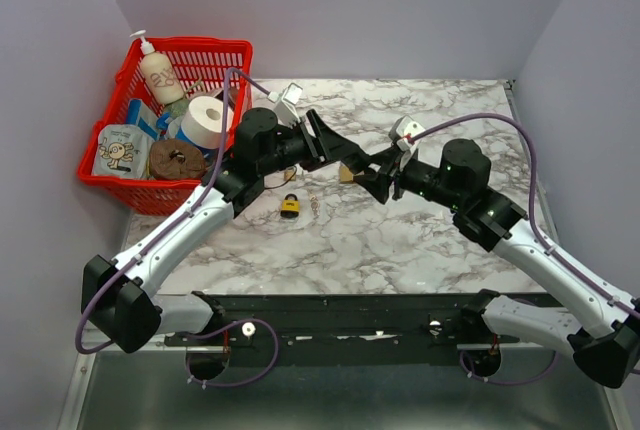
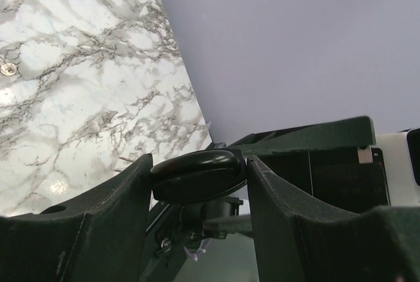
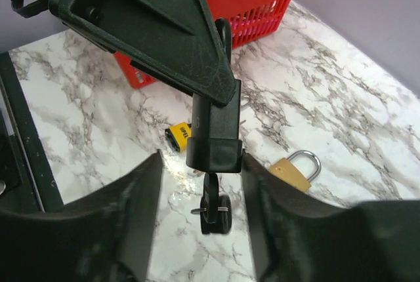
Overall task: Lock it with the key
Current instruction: Lock the lock.
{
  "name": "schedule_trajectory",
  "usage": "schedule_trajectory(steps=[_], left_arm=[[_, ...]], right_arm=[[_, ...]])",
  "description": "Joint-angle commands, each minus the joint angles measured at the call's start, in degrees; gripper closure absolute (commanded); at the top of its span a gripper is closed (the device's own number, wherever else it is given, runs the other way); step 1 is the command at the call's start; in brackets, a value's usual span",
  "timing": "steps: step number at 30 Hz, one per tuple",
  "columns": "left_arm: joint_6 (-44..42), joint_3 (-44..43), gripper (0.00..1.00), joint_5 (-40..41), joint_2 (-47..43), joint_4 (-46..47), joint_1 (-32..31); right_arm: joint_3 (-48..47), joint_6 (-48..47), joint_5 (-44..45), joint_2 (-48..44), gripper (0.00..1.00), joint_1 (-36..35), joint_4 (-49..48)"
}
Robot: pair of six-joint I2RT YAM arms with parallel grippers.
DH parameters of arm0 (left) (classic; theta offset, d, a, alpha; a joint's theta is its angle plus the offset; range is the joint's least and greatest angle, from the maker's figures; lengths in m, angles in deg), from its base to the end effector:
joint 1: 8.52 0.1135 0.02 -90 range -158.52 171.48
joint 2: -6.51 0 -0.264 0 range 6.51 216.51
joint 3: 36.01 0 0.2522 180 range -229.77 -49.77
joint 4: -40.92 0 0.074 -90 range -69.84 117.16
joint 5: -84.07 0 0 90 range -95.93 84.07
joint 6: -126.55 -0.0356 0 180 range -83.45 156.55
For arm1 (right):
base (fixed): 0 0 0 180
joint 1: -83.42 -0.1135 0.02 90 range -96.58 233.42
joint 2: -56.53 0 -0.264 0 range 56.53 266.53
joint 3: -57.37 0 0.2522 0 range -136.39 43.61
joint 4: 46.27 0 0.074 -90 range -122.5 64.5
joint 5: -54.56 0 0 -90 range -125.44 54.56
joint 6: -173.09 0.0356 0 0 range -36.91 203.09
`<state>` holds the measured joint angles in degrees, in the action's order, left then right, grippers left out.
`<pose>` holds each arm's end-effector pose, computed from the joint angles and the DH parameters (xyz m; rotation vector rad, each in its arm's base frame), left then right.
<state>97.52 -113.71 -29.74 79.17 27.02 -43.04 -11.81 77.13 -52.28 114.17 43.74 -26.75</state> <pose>0.2373 -0.1806 0.3712 -0.1041 1.9903 -1.5210 0.1726 0.1566 0.3720 -0.8804 1.5154 0.6846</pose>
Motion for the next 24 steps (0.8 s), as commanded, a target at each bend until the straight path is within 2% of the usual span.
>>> schedule_trajectory(steps=[1,5,8,9,12,14,17,18,20,21,23,24], left_arm=[[0.8,-0.8,1.0,-1.1,-2.4,4.1,-0.1],[1.3,-0.9,1.0,-1.4,-2.4,4.2,-0.2],[1.9,-0.3,1.0,-1.9,-2.5,4.2,-0.2],[2.0,-0.2,1.0,-2.0,-2.5,4.3,-0.2],[2.4,0.3,1.0,-2.3,-2.5,4.5,-0.5],[2.4,0.4,1.0,-2.2,-2.5,4.4,-0.6],[2.2,0.6,1.0,-1.9,-2.4,3.7,-0.6],[2.0,0.7,1.0,-1.8,-2.4,3.3,-0.7],[2.3,0.8,1.0,-1.8,-2.3,3.0,-0.6],[2.4,0.7,0.98,-1.8,-2.2,2.7,-0.7],[2.4,0.9,0.86,-1.8,-2.1,2.3,-0.7],[2.4,1.0,0.68,-1.6,-2.1,2.3,-0.7]], right_arm=[[-0.6,-1.0,-3.0,1.6,0.33,-0.2,1.5],[-1.8,-1.0,-3.4,3.3,0.31,-0.2,1.4],[-2.6,-0.8,-4.2,4.2,0.38,-0.2,1.1],[-2.6,-0.7,-4.4,4.5,0.44,-0.2,0.9],[-3.0,-0.6,-5.5,5.5,0.53,-0.2,0.2],[-3.3,-0.6,-5.5,5.9,0.55,-0.2,-0.2],[-4.1,-0.6,-5.6,6.5,0.69,-0.2,-0.9],[-4.3,-0.7,-5.9,6.8,0.82,-0.2,-1.1],[-4.7,-0.6,-5.7,7.0,0.96,-0.2,-1.2],[-4.8,-0.4,-5.5,7.0,0.99,-0.2,-1.3],[-4.8,0.2,-4.2,6.9,0.99,-0.2,-1.7],[-4.6,1.1,-3.4,6.8,0.99,-0.2,-2.3]])
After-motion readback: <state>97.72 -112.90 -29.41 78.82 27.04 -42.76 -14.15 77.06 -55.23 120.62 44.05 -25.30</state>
